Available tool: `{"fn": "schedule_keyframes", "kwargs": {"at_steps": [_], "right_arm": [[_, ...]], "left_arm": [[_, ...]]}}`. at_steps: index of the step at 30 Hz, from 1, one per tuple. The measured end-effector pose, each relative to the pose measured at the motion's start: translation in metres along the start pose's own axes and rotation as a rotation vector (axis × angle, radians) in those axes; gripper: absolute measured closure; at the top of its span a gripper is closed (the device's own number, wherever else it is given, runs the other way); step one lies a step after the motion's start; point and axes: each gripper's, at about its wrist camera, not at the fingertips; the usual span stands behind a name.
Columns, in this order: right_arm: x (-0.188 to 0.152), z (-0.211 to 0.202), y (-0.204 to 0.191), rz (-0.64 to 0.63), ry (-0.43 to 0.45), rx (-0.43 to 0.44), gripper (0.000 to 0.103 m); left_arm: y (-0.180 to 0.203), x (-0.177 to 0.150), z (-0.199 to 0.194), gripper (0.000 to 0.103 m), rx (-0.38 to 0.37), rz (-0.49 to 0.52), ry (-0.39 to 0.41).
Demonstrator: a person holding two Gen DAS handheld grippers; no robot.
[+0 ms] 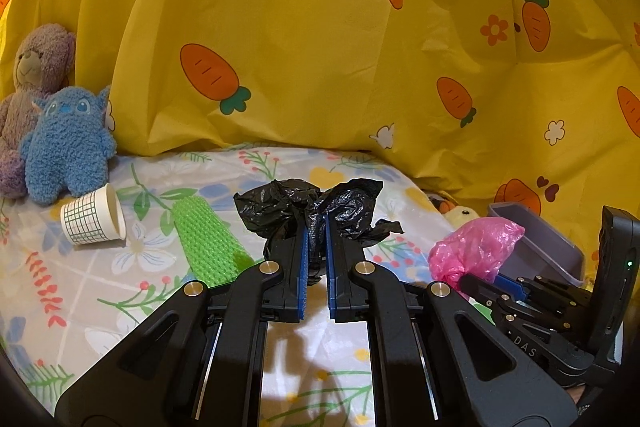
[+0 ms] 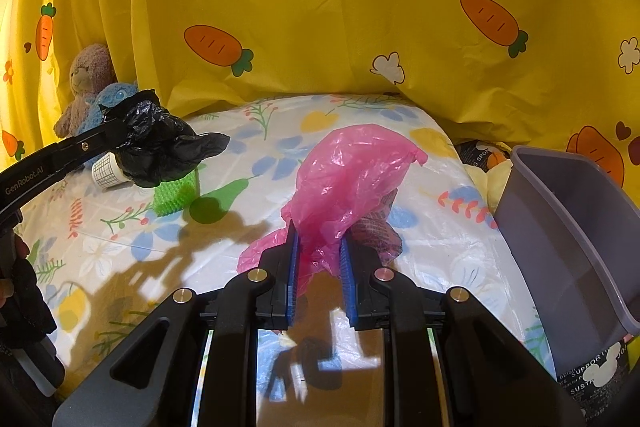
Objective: Collect trash
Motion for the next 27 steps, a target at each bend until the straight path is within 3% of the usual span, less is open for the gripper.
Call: {"fn": "schedule_keyframes", "kwargs": {"at_steps": [17, 27], "right_arm": [[-0.002, -0.026, 0.007, 0.011, 0.046, 0.003, 0.083], [0.000, -0.044, 0.028, 0.037, 0.077, -0.024, 0.083]], "left_arm": [[0.007, 0.004, -0.021, 0.096, -0.055, 0.011, 0.014], [0.053, 0.012, -0.014, 0.096, -0.081, 0.082, 0.015]]}}
Point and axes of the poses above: each gripper's, at about its wrist camera, not at the fingertips, and z roughly the way its jaws point, y to its right, x to its top, and after that the axes turned 10 degrees about -y, right-handed
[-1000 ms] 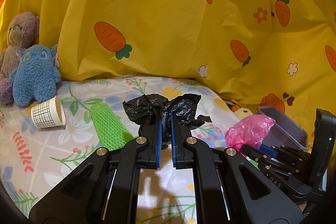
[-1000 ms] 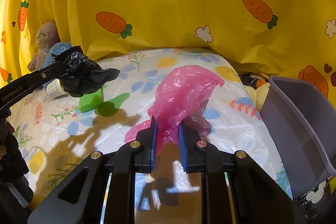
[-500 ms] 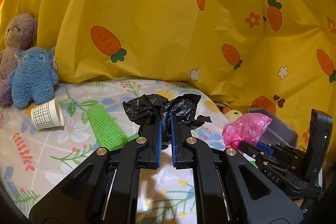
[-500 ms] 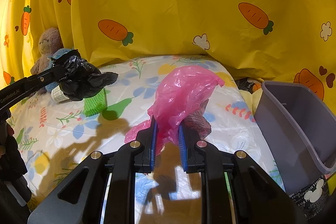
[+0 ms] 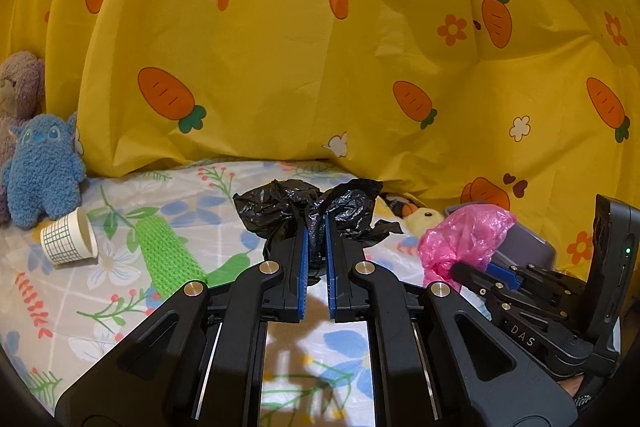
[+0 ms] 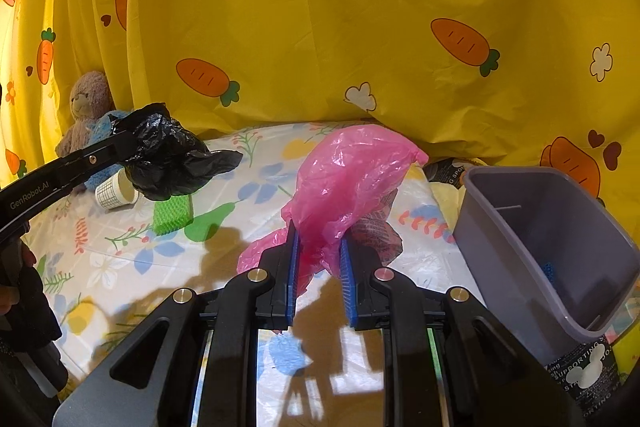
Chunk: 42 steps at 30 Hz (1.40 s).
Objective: Collect trash
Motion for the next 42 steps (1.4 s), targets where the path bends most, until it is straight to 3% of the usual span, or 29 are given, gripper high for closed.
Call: {"fn": "schedule_keyframes", "kwargs": {"at_steps": [8, 13, 19, 29, 42], "right_arm": [[0.006, -0.034, 0.046, 0.056, 0.058, -0.091, 0.083], [0.004, -0.051, 0.087, 0.123, 0.089, -0.194, 0.083], [-0.002, -0.060, 0.140, 0.221, 0.092, -0.302, 0.083], [-0.010, -0.054, 0.167, 0.259, 0.066, -0.351, 0.083], [-0.011, -0.048, 0.175, 0.265, 0.054, -0.358, 0.083]], "left_arm": [[0.072, 0.014, 0.017, 0.096, -0.084, 0.098, -0.003], [0.116, 0.023, 0.039, 0.096, -0.221, 0.123, -0.037], [0.166, 0.024, 0.070, 0.096, -0.292, 0.174, -0.077], [0.200, 0.019, 0.110, 0.096, -0.341, 0.182, -0.143], [0.212, 0.016, 0.125, 0.096, -0.359, 0.199, -0.172]]}}
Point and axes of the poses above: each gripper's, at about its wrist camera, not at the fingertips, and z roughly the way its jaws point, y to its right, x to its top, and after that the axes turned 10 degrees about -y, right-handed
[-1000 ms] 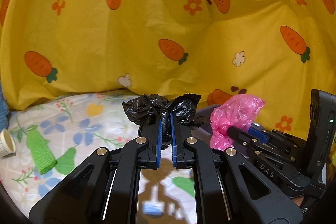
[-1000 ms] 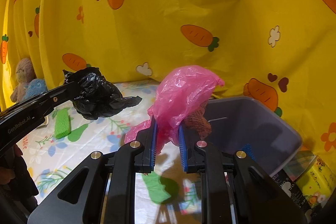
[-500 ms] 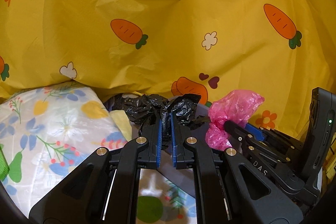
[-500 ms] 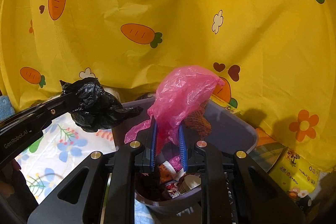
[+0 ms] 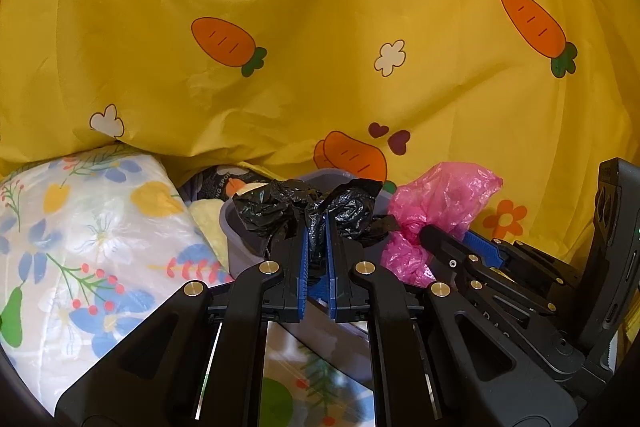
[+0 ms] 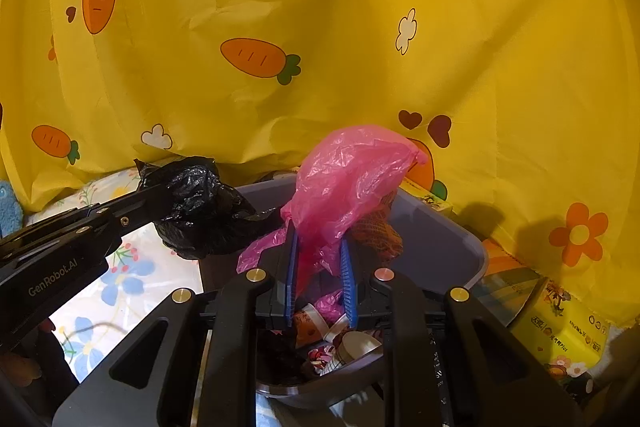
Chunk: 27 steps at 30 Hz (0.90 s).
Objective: Collect trash
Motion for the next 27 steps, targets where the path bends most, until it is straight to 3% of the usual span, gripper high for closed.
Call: {"fn": "schedule_keyframes", "kwargs": {"at_steps": [27], "right_arm": [[-0.005, 0.010, 0.007, 0.018, -0.022, -0.008, 0.080]], "left_arm": [[0.002, -0.002, 0.022, 0.093, -0.064, -0.007, -0.035]]}}
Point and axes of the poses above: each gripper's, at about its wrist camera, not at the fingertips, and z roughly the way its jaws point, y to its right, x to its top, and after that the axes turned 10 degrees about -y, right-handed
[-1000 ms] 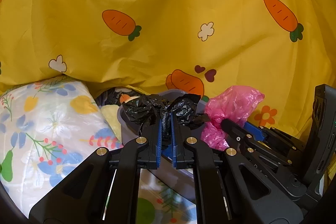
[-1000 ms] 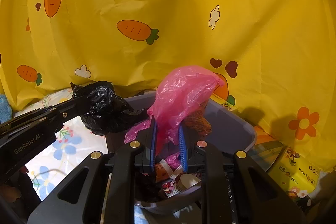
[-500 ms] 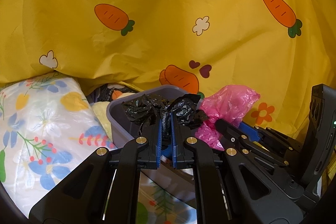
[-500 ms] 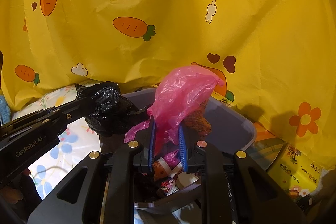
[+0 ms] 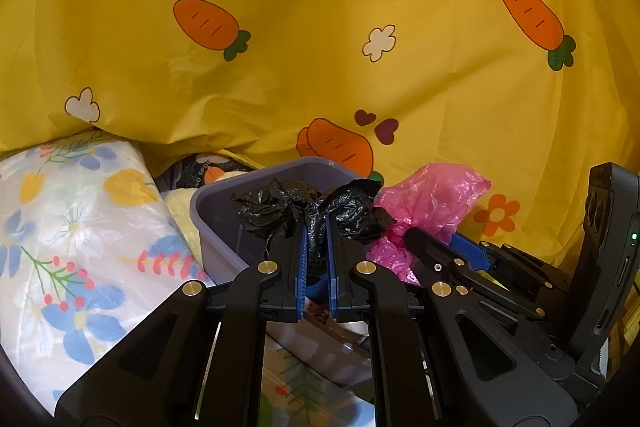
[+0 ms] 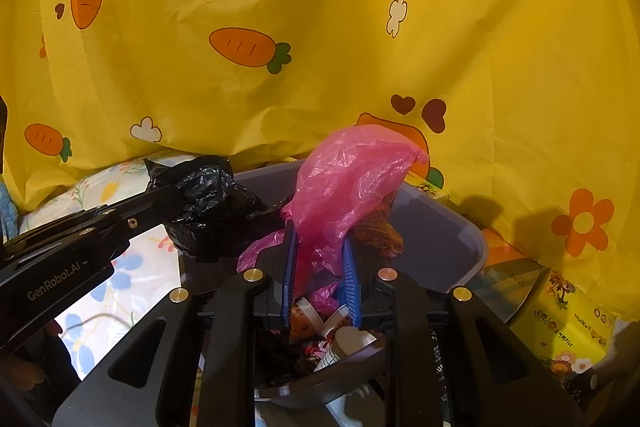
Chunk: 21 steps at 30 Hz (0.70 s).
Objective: Collect trash
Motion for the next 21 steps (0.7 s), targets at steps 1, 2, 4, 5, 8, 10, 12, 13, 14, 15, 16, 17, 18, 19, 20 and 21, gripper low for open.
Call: {"fn": "schedule_keyframes", "kwargs": {"at_steps": [1, 2, 4, 5, 8, 10, 12, 13, 14, 15, 16, 17, 18, 19, 20, 21], "right_arm": [[0.000, 0.001, 0.000, 0.000, -0.001, 0.000, 0.080], [-0.001, 0.001, 0.000, 0.001, -0.003, 0.000, 0.076], [-0.001, 0.001, 0.000, 0.003, -0.001, 0.000, 0.068], [-0.002, 0.002, 0.000, 0.003, 0.001, -0.002, 0.062], [-0.003, 0.002, 0.001, 0.010, 0.007, -0.005, 0.054], [-0.004, 0.004, 0.002, 0.015, 0.008, -0.011, 0.051], [-0.004, 0.004, 0.003, 0.023, 0.007, -0.012, 0.049], [-0.005, 0.004, 0.003, 0.025, 0.008, -0.013, 0.048], [-0.006, 0.004, 0.003, 0.026, 0.009, -0.015, 0.047], [-0.007, 0.004, 0.002, 0.026, 0.010, -0.018, 0.045], [-0.007, 0.004, 0.002, 0.027, 0.011, -0.019, 0.044], [-0.008, 0.004, 0.002, 0.026, 0.011, -0.022, 0.043], [-0.008, 0.004, 0.002, 0.024, 0.010, -0.026, 0.043], [-0.008, 0.003, 0.001, 0.024, 0.011, -0.029, 0.043], [-0.009, 0.002, 0.001, 0.026, 0.012, -0.031, 0.041], [-0.009, 0.001, 0.001, 0.029, 0.014, -0.032, 0.040]], "left_arm": [[-0.001, 0.000, 0.001, 0.086, -0.001, -0.003, -0.001], [-0.002, 0.000, 0.001, 0.080, 0.001, -0.009, -0.003], [-0.005, -0.001, -0.002, 0.040, 0.022, -0.030, 0.013], [-0.007, -0.002, -0.006, 0.033, 0.036, -0.042, 0.036], [-0.014, -0.005, -0.016, 0.017, 0.072, -0.066, 0.076], [-0.019, -0.007, -0.022, 0.015, 0.096, -0.075, 0.084], [-0.023, -0.010, -0.027, 0.015, 0.119, -0.080, 0.091], [-0.025, -0.012, -0.030, 0.015, 0.129, -0.083, 0.095], [-0.028, -0.013, -0.032, 0.015, 0.135, -0.087, 0.098], [-0.030, -0.015, -0.035, 0.015, 0.141, -0.091, 0.100], [-0.033, -0.016, -0.038, 0.014, 0.147, -0.096, 0.101], [-0.035, -0.017, -0.040, 0.014, 0.152, -0.101, 0.103], [-0.037, -0.019, -0.044, 0.014, 0.156, -0.103, 0.106], [-0.040, -0.020, -0.047, 0.014, 0.164, -0.106, 0.111], [-0.041, -0.022, -0.051, 0.014, 0.170, -0.109, 0.116], [-0.043, -0.024, -0.055, 0.014, 0.177, -0.111, 0.120]]}}
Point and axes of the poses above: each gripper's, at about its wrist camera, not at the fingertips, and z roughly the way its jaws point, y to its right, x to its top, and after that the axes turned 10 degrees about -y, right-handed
